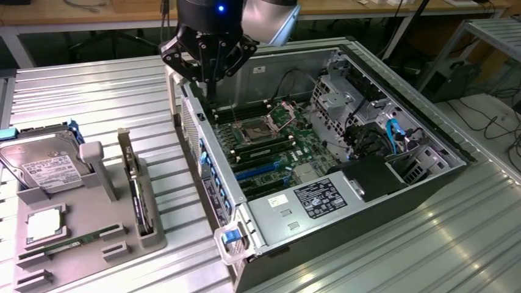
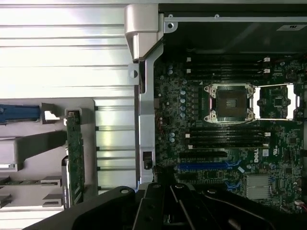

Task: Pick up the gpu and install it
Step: 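Reach for the gpu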

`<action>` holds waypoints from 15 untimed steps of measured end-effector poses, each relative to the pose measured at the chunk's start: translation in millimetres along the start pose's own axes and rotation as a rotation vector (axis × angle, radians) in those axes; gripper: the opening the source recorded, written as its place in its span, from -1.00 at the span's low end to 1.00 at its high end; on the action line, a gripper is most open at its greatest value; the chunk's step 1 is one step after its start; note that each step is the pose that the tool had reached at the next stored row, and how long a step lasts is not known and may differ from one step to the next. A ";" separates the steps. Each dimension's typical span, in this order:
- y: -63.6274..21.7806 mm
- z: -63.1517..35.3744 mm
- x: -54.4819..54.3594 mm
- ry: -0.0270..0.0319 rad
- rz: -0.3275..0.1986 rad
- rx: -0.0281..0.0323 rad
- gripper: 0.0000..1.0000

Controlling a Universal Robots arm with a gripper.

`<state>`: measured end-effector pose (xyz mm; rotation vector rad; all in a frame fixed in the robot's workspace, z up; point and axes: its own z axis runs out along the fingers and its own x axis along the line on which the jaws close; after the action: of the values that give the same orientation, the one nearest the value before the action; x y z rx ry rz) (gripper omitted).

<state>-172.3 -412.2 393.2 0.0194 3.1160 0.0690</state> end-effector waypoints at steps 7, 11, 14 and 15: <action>-5.3 -0.6 12.8 0.0007 -0.015 -0.0003 -0.79; -7.0 -0.9 21.2 0.0008 -0.017 -0.0003 -0.79; -7.8 -1.0 25.1 0.0007 -0.017 -0.0004 -0.79; -8.2 -1.0 26.2 0.0007 -0.017 -0.0004 -0.79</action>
<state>-198.6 -420.1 393.2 -0.0073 3.1164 0.0693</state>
